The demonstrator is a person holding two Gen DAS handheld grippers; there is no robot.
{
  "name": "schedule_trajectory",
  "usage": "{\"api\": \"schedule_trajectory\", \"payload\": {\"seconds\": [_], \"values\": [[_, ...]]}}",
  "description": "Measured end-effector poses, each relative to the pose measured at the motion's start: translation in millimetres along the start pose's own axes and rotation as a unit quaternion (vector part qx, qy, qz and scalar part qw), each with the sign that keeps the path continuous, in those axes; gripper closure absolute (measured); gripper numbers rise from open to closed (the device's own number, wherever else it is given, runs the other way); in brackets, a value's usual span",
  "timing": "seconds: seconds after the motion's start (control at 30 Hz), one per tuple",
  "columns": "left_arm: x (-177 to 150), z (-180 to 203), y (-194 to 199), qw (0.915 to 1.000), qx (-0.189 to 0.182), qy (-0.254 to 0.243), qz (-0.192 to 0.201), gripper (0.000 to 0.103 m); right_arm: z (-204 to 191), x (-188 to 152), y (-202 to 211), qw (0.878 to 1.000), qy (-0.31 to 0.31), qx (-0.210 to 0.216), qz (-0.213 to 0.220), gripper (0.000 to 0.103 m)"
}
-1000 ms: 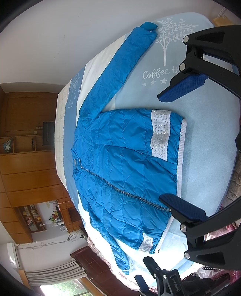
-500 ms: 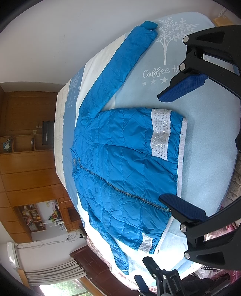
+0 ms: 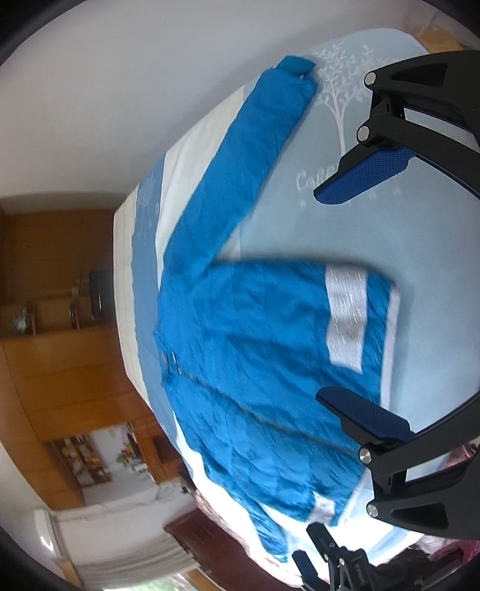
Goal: Fold large clothes
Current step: 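Grasp a sleeve cuff with the right tool and fold it across the jacket body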
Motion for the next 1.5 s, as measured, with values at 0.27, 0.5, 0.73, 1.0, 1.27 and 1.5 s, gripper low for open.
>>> {"api": "schedule_trajectory", "payload": {"seconds": [0.27,0.5,0.73,1.0,1.27,1.5], "values": [[43.7,54.3,-52.2,0.9975,-0.054,-0.044,0.008,0.003,109.0,20.3,-15.4,0.992,-0.087,-0.086,0.001,0.004],[72.7,107.5,-120.2,0.9938,-0.095,-0.052,-0.024,0.003,222.4,15.7,-38.0,0.969,-0.174,-0.175,-0.034,0.004],[88.0,134.1,-184.6,0.9911,-0.116,-0.029,-0.060,0.003,299.6,1.6,-72.3,0.949,-0.260,-0.163,-0.080,0.006],[91.1,151.6,-249.8,0.9864,-0.126,-0.013,-0.105,0.013,327.4,-14.4,-111.5,0.928,-0.321,-0.143,-0.126,0.019],[80.4,140.7,-302.0,0.9813,-0.130,0.030,-0.138,0.045,312.5,7.3,-115.6,0.938,-0.319,-0.086,-0.107,0.076],[97.6,122.9,-286.3,0.9799,-0.145,0.057,-0.125,0.053,234.0,106.9,-127.8,0.970,-0.244,0.006,-0.020,0.076]]}}
Point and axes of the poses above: each gripper's, at about its wrist camera, not at the fingertips, and y roughly against the way its jaws point, z to its right, x to its top, the point moved 1 cm from there along -y, roughly the way its jaws point, and after that the axes turned 15 degrees about z, right-handed, at the moved point
